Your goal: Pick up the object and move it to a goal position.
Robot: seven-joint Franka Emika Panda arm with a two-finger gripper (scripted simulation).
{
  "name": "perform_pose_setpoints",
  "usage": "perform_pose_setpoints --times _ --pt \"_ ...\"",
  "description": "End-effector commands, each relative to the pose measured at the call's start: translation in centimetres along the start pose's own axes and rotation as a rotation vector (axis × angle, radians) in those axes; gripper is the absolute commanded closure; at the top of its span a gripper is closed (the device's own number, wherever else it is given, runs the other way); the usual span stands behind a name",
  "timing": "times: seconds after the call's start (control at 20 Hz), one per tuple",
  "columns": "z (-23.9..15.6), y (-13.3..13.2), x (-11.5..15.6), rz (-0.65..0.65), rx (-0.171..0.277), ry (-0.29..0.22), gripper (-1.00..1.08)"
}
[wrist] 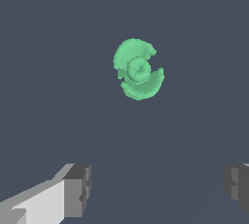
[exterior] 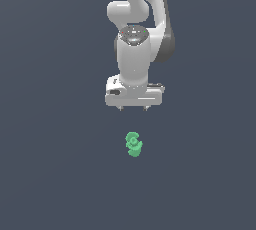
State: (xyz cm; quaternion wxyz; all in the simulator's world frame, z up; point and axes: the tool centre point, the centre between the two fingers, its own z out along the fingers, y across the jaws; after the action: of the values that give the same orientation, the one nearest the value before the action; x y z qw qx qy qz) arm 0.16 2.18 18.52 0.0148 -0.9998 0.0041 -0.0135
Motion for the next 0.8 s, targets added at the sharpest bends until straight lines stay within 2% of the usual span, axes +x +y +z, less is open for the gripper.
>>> perform_pose_setpoints --times 0.0,0.45,0.75 --pt "0.0 0.0 0.0 0.000 0.000 0.000 -0.92" --pt "-0.5 -2.5 0.9 -0.059 -0.007 0.026 -0.92" --pt "-0.6 -2.6 0.9 -0.061 -0.008 0.026 -0.92"
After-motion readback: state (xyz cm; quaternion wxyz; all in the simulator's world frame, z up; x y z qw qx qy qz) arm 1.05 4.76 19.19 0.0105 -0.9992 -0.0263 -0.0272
